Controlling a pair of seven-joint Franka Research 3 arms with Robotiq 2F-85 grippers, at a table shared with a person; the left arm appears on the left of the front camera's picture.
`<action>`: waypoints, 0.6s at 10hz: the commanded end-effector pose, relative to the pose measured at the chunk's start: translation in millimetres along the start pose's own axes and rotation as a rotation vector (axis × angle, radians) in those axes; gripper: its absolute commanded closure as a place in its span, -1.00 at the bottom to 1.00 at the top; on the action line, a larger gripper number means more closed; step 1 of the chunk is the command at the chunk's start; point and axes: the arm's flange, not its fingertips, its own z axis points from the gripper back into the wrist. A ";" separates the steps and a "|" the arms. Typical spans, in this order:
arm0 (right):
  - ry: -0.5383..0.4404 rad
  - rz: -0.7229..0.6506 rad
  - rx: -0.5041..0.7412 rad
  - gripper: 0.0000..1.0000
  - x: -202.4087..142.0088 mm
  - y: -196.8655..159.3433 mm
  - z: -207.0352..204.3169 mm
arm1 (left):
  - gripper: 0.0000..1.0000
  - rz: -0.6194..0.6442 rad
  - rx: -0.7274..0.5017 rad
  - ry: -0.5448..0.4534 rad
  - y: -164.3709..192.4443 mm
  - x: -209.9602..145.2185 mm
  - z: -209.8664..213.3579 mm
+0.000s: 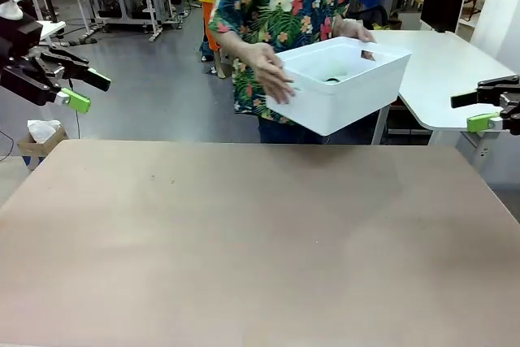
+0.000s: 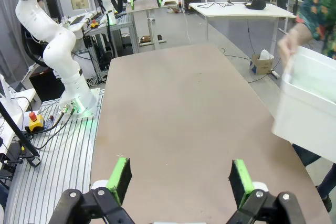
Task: Stack the cups and store them in the basket.
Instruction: Place the stack of Reusable plastic cups into the Pantry Basket.
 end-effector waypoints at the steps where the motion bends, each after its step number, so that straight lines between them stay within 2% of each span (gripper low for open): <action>1: -0.022 -0.021 -0.002 -1.00 4.6 1.2 -0.2 | -1.00 0.012 0.004 -0.004 -1.3 3.8 1.4; 6: -0.022 -0.021 -0.002 -1.00 4.6 1.2 -0.2 | -1.00 0.012 0.004 -0.004 -1.3 3.8 1.4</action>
